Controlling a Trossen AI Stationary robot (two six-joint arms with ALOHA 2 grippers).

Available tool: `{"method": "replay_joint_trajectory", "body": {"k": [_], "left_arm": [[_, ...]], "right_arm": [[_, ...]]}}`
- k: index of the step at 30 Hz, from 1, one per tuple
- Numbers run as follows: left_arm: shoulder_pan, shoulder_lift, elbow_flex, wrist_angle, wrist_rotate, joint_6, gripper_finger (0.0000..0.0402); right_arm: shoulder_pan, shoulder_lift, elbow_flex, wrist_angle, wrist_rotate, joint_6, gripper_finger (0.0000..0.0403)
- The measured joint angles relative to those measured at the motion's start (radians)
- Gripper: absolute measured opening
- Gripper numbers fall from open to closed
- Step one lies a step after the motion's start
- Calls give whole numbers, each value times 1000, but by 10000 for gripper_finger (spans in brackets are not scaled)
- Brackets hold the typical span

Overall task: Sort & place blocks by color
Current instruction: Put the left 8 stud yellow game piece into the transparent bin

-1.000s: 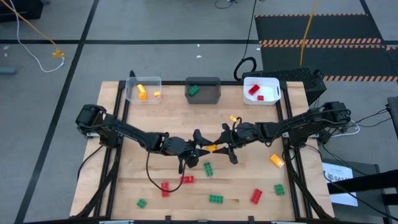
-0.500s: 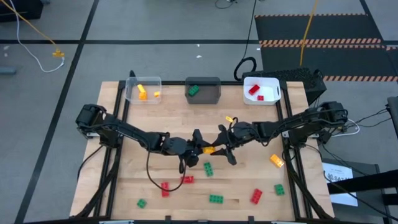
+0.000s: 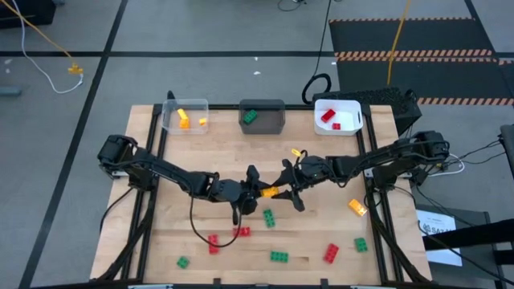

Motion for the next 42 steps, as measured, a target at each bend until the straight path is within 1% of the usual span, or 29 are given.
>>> {"method": "replay_joint_trajectory", "body": {"k": [3, 4, 6, 8, 10, 13, 16, 20, 21, 24, 26, 28, 29, 33, 35, 36, 38, 42], "left_arm": [[-12, 0, 0, 3, -102, 16, 97], [-13, 0, 0, 5, -114, 15, 97], [-12, 0, 0, 13, -104, -21, 97], [-11, -1, 0, 25, -68, -79, 97], [-11, -1, 0, 25, -72, -159, 97], [-13, -1, 0, 0, -144, -254, 97], [-16, -1, 0, -27, -198, -261, 97], [-28, -1, 0, -26, -244, -268, 97], [-31, -1, 0, -26, -282, -280, 97], [-32, -29, 0, -61, -480, -324, 97], [-18, -53, 2, -99, -587, -376, 97], [-1, -92, 0, -195, -656, -452, 97], [13, -116, 0, -240, -668, -498, 97], [95, -224, 1, -467, -673, -700, 97], [154, -267, 1, -550, -651, -774, 97], [187, -290, 1, -605, -632, -806, 97], [261, -324, 1, -659, -577, -854, 97], [424, -361, 1, -768, -432, -928, 97]], "right_arm": [[-13, 0, 0, -28, 9, 1, 179], [-16, 1, -1, -32, 8, 1, 184], [-21, 1, -1, -34, 1, 1, 193], [-28, 1, -1, -34, -8, 0, 201], [-34, 1, -1, -39, -11, -4, 209], [-39, 1, -1, -62, -9, -13, 217], [-46, 1, -1, -134, 6, -21, 221], [-52, 1, -2, -248, 71, -23, 222], [-55, 1, -2, -266, 79, -25, 222], [-56, 1, -2, -291, 103, -26, 222], [-55, 1, -2, -288, 103, -35, 222], [-55, 1, -2, -278, 103, -39, 222], [-55, 1, -2, -273, 103, -39, 222], [-55, 1, -2, -262, 101, -39, 222], [-55, 1, -2, -244, 100, -39, 222], [-55, 1, -2, -229, 100, -39, 222], [-55, 1, -2, -197, 100, -45, 222], [-55, 1, -2, -163, 99, -50, 222]]}}
